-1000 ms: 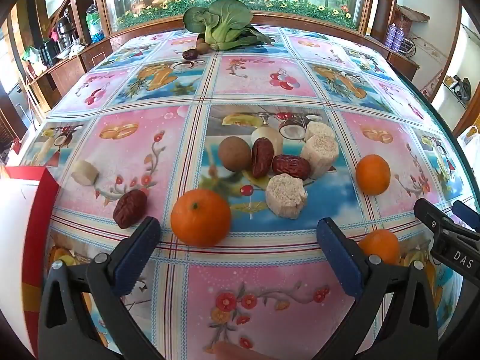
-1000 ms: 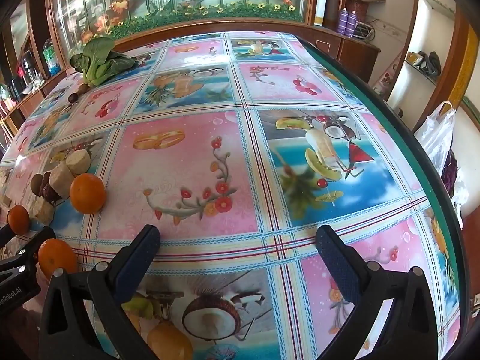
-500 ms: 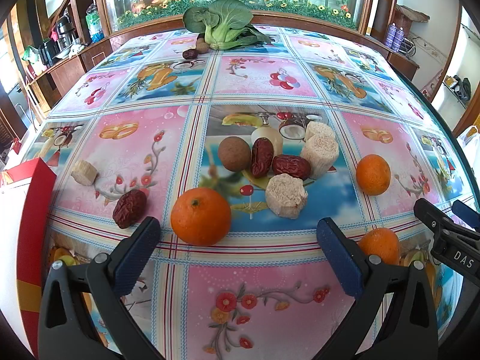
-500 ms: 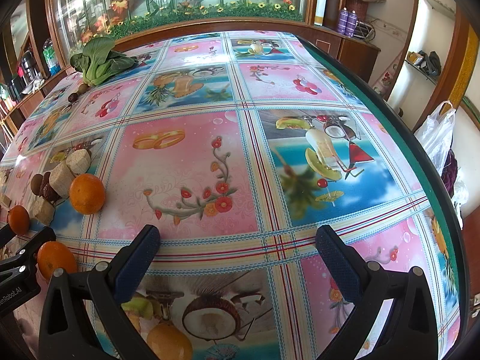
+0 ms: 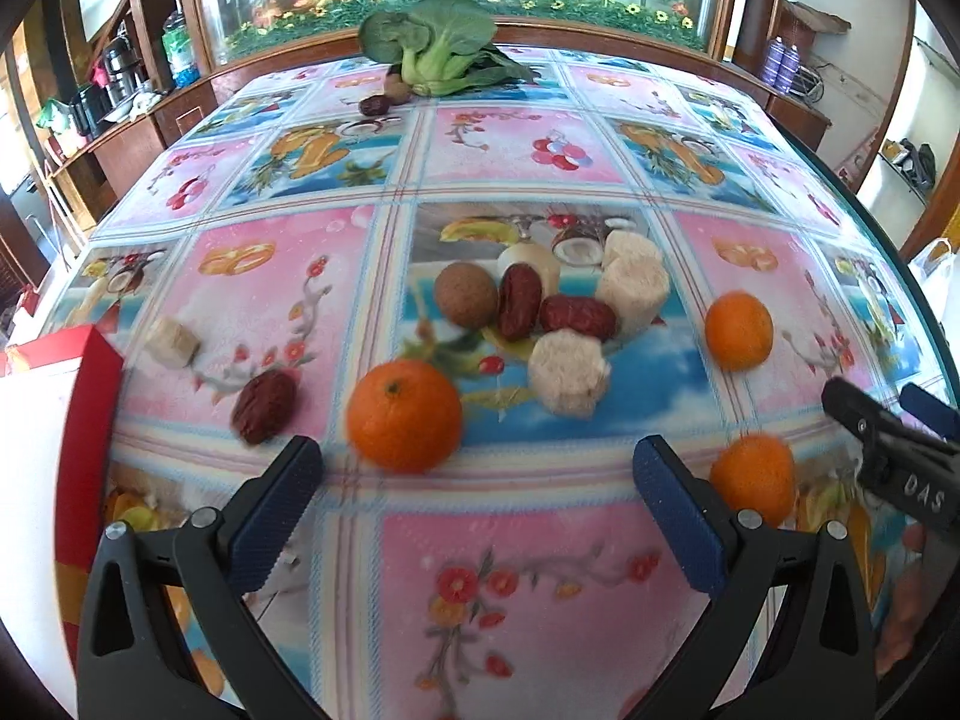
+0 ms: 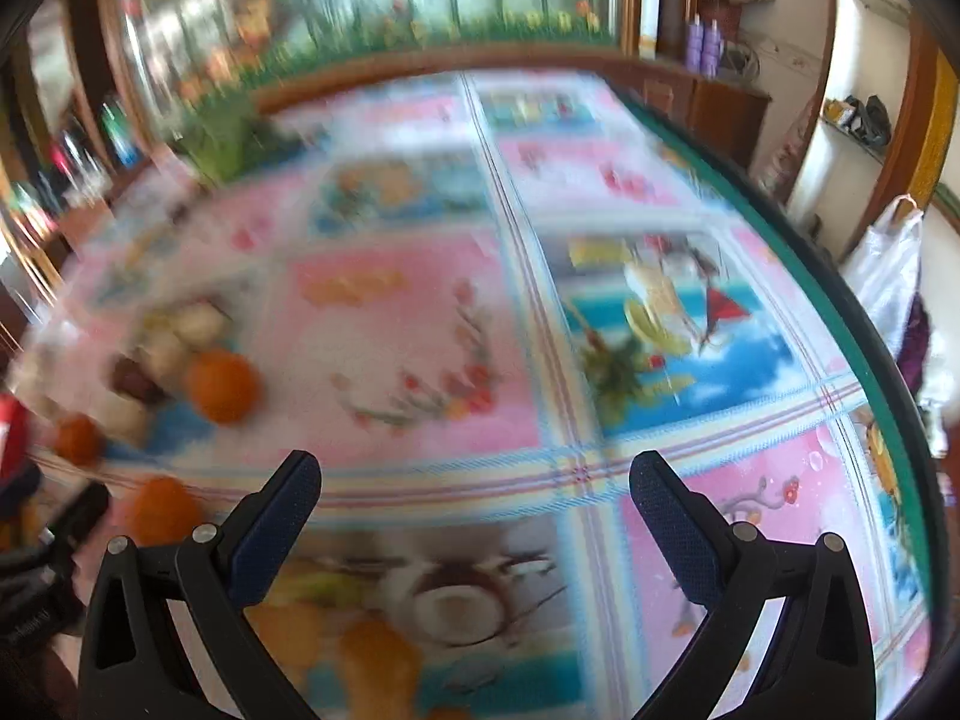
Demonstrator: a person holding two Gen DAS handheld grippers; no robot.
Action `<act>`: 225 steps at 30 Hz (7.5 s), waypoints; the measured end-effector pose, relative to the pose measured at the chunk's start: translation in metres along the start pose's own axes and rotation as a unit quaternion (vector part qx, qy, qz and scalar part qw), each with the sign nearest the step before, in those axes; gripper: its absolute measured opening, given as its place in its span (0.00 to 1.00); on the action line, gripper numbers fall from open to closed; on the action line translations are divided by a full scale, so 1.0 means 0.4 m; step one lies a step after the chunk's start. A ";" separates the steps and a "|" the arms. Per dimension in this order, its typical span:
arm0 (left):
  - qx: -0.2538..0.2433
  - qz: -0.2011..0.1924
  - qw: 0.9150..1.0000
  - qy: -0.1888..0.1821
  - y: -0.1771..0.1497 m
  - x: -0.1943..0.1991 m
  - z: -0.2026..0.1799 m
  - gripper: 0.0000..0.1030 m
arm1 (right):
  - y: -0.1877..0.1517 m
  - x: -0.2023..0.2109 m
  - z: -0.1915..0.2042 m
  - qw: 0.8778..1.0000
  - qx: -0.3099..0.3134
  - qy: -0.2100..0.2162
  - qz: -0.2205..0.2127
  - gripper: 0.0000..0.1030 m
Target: Organize fruits
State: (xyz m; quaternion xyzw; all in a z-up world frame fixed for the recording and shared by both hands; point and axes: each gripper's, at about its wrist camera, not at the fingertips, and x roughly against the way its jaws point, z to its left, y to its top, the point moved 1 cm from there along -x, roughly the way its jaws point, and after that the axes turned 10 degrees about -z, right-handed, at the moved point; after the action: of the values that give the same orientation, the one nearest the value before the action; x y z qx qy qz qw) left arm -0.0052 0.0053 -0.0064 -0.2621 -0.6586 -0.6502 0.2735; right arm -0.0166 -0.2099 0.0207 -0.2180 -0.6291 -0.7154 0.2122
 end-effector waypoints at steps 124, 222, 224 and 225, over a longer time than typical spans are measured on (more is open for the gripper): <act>0.059 -0.059 0.991 0.107 -0.199 0.407 0.587 0.34 | -0.156 0.159 0.758 0.898 0.143 0.412 0.055 0.33; -0.069 0.006 0.995 -0.078 -0.151 0.226 0.127 0.75 | 0.008 -0.129 0.191 0.988 0.073 0.128 0.054 0.37; -0.072 0.014 0.994 -0.085 -0.153 0.217 0.117 0.74 | 0.008 -0.130 0.192 0.987 0.072 0.137 0.053 0.32; -0.072 0.016 0.994 -0.086 -0.155 0.214 0.113 0.71 | 0.008 -0.130 0.193 0.986 0.071 0.138 0.053 0.31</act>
State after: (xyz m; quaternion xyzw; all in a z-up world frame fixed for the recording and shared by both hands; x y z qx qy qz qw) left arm -0.1104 0.0485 0.0093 -0.3467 -0.6267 -0.6667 0.2063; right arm 0.0310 -0.1323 0.0018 -0.1347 -0.6308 -0.6796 0.3494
